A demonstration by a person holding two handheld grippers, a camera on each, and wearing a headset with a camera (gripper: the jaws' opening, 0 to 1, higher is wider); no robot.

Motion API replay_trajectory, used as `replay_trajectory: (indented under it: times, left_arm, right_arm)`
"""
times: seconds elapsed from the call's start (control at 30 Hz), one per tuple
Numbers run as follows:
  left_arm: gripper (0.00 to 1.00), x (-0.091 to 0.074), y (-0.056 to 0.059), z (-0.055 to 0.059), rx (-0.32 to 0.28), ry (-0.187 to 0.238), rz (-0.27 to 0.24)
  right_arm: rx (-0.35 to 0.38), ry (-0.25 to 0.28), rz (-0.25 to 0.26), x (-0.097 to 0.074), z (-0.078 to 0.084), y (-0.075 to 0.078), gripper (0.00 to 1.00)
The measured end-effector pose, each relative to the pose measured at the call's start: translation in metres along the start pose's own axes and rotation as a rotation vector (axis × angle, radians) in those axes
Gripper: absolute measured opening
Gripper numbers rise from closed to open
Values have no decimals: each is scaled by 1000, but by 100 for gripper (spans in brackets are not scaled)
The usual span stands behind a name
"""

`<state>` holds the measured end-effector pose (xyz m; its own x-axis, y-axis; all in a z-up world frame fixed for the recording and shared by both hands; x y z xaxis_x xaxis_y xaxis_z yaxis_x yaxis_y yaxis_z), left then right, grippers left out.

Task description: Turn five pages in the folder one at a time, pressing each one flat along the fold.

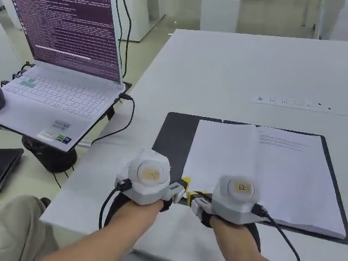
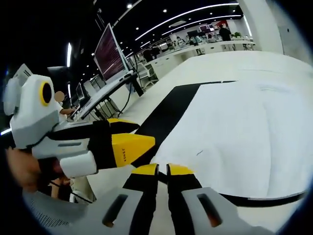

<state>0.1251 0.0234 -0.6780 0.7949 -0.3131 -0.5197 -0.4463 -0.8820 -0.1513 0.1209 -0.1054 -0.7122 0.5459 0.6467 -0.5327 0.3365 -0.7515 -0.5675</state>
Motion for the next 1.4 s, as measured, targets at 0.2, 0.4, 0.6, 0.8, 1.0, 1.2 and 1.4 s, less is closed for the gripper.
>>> replay_trajectory:
  times: [0.2, 0.4, 0.6, 0.8, 1.0, 1.2, 1.4]
  left_arm:
    - [28, 20, 18, 9, -6, -66, 16]
    - [29, 32, 29, 24, 6, -119, 18]
    - [27, 34, 31, 32, 9, -110, -44]
    - [27, 32, 32, 39, 11, -47, -60]
    - [27, 32, 32, 43, 0, -16, -67]
    - [27, 33, 32, 43, 12, -16, -63]
    - [27, 34, 33, 45, 3, -8, -70]
  right_arm:
    - [45, 66, 81, -29, -16, 37, 3]
    - [75, 120, 138, -49, -28, 63, 1]
    - [84, 142, 167, -56, -37, 80, 0]
    - [80, 148, 171, -47, -49, 92, 0]
    - [85, 146, 188, -28, -67, 105, 0]
    - [69, 158, 206, -11, -82, 112, 0]
    - [27, 171, 206, 2, -93, 116, 0]
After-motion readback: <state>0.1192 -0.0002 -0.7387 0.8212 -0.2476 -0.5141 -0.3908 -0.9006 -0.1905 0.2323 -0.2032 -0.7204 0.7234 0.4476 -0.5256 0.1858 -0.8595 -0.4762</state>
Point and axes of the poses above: the centre of the closed fingertips' face, and the gripper's own axes: x roughly forward along the fingers, y roughly to its right, z roughly out of its underside, the point moved 10 cm from there along -x, roughly backward along the fingers, and after that the axes turned 14 degrees about x, right-handed, at the moved point
